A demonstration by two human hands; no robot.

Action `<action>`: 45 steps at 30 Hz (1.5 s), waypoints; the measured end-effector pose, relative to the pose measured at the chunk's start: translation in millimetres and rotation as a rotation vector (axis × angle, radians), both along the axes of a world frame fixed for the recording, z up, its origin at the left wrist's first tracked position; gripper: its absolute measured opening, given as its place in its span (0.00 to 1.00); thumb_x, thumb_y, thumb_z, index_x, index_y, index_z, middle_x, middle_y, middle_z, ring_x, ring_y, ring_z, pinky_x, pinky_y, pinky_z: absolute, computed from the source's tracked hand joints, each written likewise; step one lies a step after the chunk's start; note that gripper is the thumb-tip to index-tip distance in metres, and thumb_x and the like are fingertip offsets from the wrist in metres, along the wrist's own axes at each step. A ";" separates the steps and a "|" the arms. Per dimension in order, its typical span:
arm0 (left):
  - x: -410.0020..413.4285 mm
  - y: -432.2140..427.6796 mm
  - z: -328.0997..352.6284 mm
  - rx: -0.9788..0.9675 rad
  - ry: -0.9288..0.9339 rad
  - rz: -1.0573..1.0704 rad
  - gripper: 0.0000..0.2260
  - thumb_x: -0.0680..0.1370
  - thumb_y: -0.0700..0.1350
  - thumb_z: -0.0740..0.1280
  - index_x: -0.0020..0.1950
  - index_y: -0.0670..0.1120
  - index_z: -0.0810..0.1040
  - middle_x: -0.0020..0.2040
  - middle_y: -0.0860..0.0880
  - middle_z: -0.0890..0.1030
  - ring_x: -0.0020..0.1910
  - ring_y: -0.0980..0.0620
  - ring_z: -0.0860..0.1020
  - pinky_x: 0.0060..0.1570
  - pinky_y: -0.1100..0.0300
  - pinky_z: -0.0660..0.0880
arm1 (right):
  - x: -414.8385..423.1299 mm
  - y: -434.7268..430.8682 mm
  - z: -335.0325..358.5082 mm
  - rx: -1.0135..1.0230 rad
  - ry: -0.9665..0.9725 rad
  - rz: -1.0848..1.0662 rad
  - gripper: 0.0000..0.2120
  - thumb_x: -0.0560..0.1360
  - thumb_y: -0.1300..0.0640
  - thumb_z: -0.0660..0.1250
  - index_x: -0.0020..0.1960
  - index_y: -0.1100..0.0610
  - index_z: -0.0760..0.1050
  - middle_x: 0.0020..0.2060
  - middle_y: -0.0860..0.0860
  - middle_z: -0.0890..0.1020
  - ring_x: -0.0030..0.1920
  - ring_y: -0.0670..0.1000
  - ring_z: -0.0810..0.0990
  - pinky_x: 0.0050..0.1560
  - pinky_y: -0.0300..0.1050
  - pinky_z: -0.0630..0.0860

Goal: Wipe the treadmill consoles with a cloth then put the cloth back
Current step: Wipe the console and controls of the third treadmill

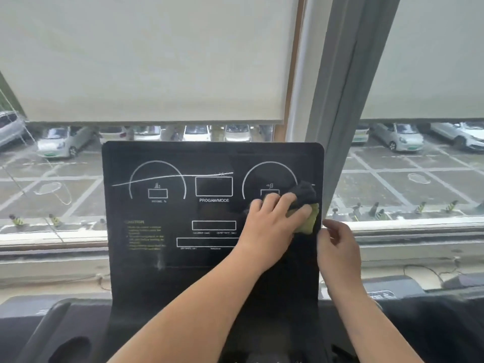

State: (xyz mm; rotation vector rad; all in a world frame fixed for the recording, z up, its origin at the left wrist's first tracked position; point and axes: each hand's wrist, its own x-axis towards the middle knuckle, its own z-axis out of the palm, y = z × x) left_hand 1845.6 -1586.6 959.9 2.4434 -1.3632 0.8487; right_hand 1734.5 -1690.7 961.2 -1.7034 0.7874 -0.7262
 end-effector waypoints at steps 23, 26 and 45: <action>87.3 234.8 27.1 -0.630 0.436 0.730 0.25 0.79 0.49 0.67 0.74 0.53 0.63 0.69 0.43 0.66 0.63 0.38 0.69 0.59 0.41 0.75 | 61.2 156.5 42.9 0.042 -0.030 0.381 0.12 0.83 0.61 0.63 0.52 0.48 0.82 0.39 0.49 0.86 0.36 0.46 0.83 0.41 0.43 0.80; 79.0 211.4 33.8 -0.391 0.256 0.404 0.27 0.76 0.48 0.71 0.74 0.53 0.66 0.68 0.44 0.69 0.60 0.38 0.72 0.55 0.42 0.77 | 77.5 152.0 59.1 -0.131 -0.082 0.368 0.11 0.82 0.61 0.65 0.52 0.46 0.81 0.43 0.47 0.85 0.41 0.47 0.83 0.44 0.35 0.79; 115.1 187.1 68.9 -0.611 0.245 0.514 0.28 0.77 0.47 0.71 0.75 0.52 0.67 0.68 0.44 0.69 0.62 0.38 0.70 0.57 0.40 0.76 | 116.6 13.2 85.7 -0.967 0.180 0.101 0.22 0.83 0.51 0.55 0.73 0.56 0.74 0.74 0.55 0.73 0.78 0.57 0.66 0.79 0.62 0.60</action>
